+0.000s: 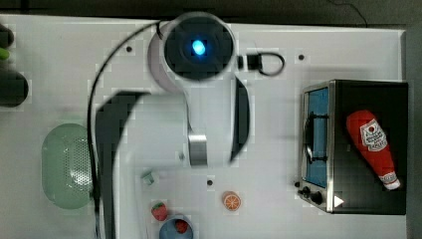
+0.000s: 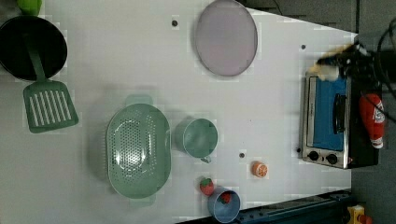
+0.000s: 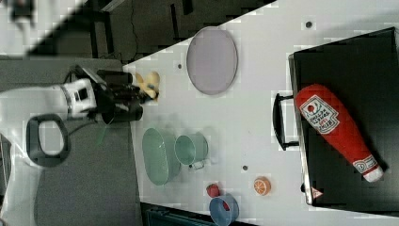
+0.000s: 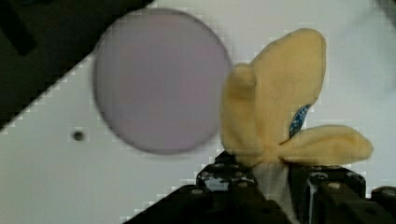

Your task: Pick banana from table and place on plate.

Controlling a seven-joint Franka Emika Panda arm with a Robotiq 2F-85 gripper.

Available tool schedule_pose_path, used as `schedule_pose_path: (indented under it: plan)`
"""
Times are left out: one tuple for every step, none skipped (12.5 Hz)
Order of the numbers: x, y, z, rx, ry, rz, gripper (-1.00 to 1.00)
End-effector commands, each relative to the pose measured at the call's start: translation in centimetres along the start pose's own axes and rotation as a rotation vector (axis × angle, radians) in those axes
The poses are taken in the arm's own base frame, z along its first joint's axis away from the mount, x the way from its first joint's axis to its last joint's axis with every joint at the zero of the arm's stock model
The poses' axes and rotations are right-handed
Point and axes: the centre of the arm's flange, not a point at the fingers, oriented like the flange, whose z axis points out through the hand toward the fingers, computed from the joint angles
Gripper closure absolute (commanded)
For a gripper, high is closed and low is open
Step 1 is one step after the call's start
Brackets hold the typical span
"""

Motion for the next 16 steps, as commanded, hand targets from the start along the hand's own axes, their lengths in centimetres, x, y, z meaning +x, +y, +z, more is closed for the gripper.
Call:
schedule_pose_path:
  plan:
    - [1.1,-1.6,10.1,-0.074,-0.124,-0.011,0.48]
    - [1.6,-2.6,11.5,-0.065,-0.121,-0.017,0.48]
    - [2.1,-3.6,12.9,-0.056,-0.118,-0.022,0.48]
    - [2.4,-4.4,14.7,-0.049,-0.116,-0.026,0.48]
    - [2.8,-5.2,16.6,-0.03,-0.101,-0.03,0.48]
    - [3.3,-6.1,18.3,-0.003,-0.076,-0.031,0.48]
    - [4.1,-7.0,19.8,0.036,-0.039,-0.03,0.48]
    - [5.2,-7.9,20.6,0.077,0.002,-0.026,0.48]
    - [6.2,-8.6,20.9,0.108,0.034,-0.022,0.48]
    - [6.7,-8.8,21.6,0.103,0.028,-0.019,0.48]
    - [6.8,-8.8,22.5,0.088,0.01,-0.018,0.48]
    - [6.8,-8.8,23.2,0.08,0.0,-0.018,0.48]
    - [6.7,-8.9,23.7,0.078,-0.004,-0.018,0.42]
    - [6.7,-9.0,23.8,0.085,0.002,-0.019,0.22]
    - [6.6,-8.9,23.9,0.082,-0.001,-0.019,0.0]
    - [6.5,-9.0,24.0,0.079,-0.006,-0.02,-0.23]
